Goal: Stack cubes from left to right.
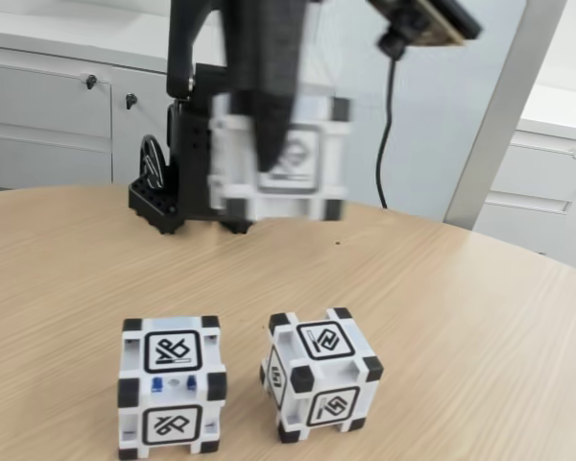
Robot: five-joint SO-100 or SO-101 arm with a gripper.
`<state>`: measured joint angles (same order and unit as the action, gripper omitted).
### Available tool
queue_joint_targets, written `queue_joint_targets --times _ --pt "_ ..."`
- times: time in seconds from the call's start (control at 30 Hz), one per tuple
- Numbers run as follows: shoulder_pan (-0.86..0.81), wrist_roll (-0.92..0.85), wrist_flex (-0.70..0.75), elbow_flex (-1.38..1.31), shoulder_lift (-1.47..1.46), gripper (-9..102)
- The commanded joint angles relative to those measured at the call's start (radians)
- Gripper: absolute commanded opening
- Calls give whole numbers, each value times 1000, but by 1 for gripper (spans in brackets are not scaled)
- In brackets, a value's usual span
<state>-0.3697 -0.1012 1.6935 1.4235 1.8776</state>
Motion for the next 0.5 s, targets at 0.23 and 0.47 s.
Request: queue_joint_targets --times 0.23,0.47 --pt "-166 -170 -14 146 18 17" --pt "-166 -146 -28 193 18 16"
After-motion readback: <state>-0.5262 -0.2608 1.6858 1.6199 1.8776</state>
